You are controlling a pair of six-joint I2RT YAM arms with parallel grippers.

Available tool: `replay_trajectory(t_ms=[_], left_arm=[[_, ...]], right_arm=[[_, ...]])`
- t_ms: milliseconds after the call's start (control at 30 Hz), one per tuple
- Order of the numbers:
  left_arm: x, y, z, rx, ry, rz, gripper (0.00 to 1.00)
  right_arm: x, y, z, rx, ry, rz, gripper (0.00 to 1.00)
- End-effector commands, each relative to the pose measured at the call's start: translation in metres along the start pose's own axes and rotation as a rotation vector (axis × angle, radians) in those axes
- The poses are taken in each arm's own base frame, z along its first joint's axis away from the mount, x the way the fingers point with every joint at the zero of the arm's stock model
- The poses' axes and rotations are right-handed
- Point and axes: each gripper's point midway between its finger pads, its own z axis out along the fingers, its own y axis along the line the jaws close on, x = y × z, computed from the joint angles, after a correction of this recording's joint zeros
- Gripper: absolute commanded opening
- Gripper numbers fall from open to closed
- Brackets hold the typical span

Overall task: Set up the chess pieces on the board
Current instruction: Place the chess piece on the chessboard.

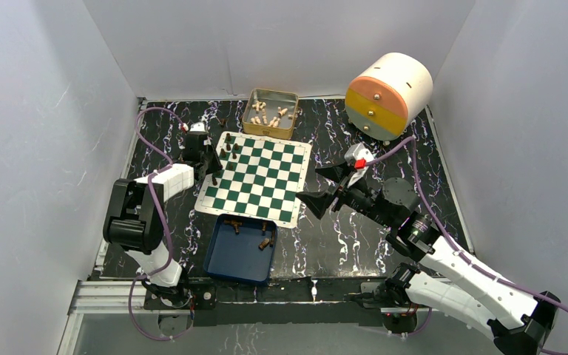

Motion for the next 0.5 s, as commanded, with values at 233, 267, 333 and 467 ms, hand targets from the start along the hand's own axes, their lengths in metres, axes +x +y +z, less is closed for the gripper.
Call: replay_trajectory(t_ms=[233, 267, 333, 467], left_arm=[[-0.015, -0.001, -0.01, -0.006, -0.001, 0.007, 0.44], [-0.018, -0.002, -0.012, -0.006, -0.002, 0.005, 0.45], [-0.026, -0.005, -0.016, -0.003, -0.011, 0.002, 0.47], [-0.046, -0.009, -0.025, -0.016, -0.025, -0.005, 0.49]], right_arm=[[-0.023, 0.001, 0.001, 0.005, -0.056, -0.028, 0.99], [-0.022, 0.001, 0.002, 0.001, -0.052, -0.027, 0.99], [-0.021, 0.002, 0.003, -0.004, -0.046, -0.023, 0.99], [-0.02, 0.001, 0.004, 0.0, -0.043, -0.02, 0.99]])
